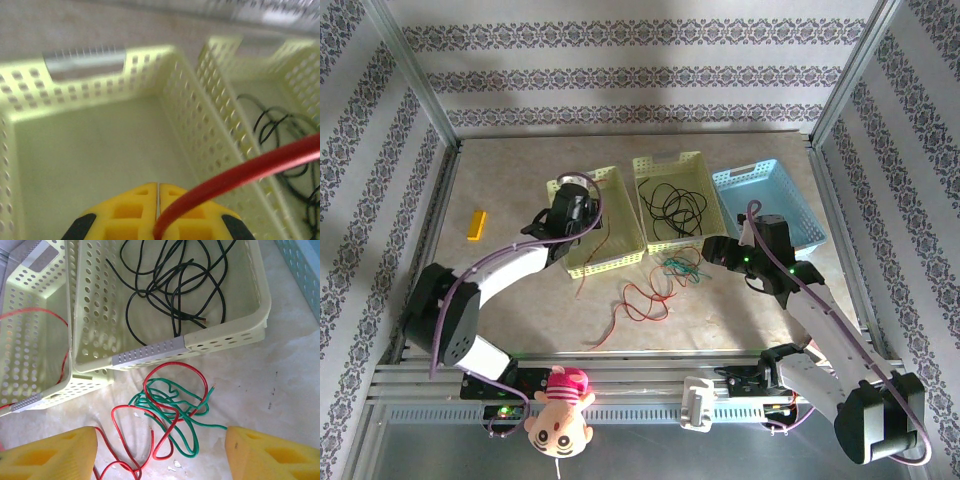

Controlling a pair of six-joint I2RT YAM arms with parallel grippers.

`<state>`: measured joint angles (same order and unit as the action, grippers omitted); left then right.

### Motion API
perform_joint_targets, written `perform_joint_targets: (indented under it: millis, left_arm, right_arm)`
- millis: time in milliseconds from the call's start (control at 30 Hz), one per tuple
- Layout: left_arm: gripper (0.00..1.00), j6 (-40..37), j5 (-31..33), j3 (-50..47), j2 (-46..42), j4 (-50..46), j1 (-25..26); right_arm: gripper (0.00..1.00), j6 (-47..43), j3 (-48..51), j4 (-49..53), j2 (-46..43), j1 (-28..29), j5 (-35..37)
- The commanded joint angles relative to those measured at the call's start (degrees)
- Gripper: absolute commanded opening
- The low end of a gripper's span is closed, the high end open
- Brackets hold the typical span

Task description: Untangle the cables

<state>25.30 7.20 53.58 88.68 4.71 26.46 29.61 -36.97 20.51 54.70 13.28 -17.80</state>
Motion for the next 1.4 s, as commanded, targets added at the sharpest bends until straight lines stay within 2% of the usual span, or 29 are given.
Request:
perform_joint_targets:
  millis: [0,233,433,500,700,900,1133,1233,1367]
  left_arm:
    - [0.0,3.07,-3.02,3.43,4.36,-5.67,-0.43]
    - [0.0,2.79,-2.19,9.09,12.2,-8.23,-0.49]
    - [0.0,2.95,-5.21,15.3,15.96,-10.06,-0.53]
    - [0.0,2.78,-5.24,16.75,14.92,-10.92,-0.41]
    - [0.0,-2.12,3.05,21.9,5.21,-18.13,1.16]
    - [0.0,-5.91,3.68,28.59,-3.57,-23.82,2.5]
    - [0.0,-13.07,11.32,39.66,-5.94,-30.06,6.95]
    - [0.0,-17.11,15.07,42.12,-5.72,-29.28,9.28]
    - [0.0,-18.48,15.1,42.32,-5.05,-26.13,10.09]
  right_arm:
    - [0.68,-1.34,-1.86,1.61,0.48,0.22,1.06]
    - [0.68,-1.99,-2.08,2.78,0.68,0.39,1.89]
    - [0.68,-2.27,-1.79,3.21,0.57,0.58,2.06]
    - [0.68,-2.32,-1.9,3.36,0.37,0.53,1.98]
    - [0.68,-2.53,-1.61,3.15,0.56,0.71,1.9]
    - [0.68,-2.33,-1.7,2.03,1.79,1.09,1.11]
    - [0.68,-2.53,-1.09,1.65,1.86,1.14,1.32]
    - [0.68,-2.45,-0.91,1.69,1.66,1.27,1.45]
    - [0.68,-2.51,-1.22,1.98,1.64,1.27,1.37]
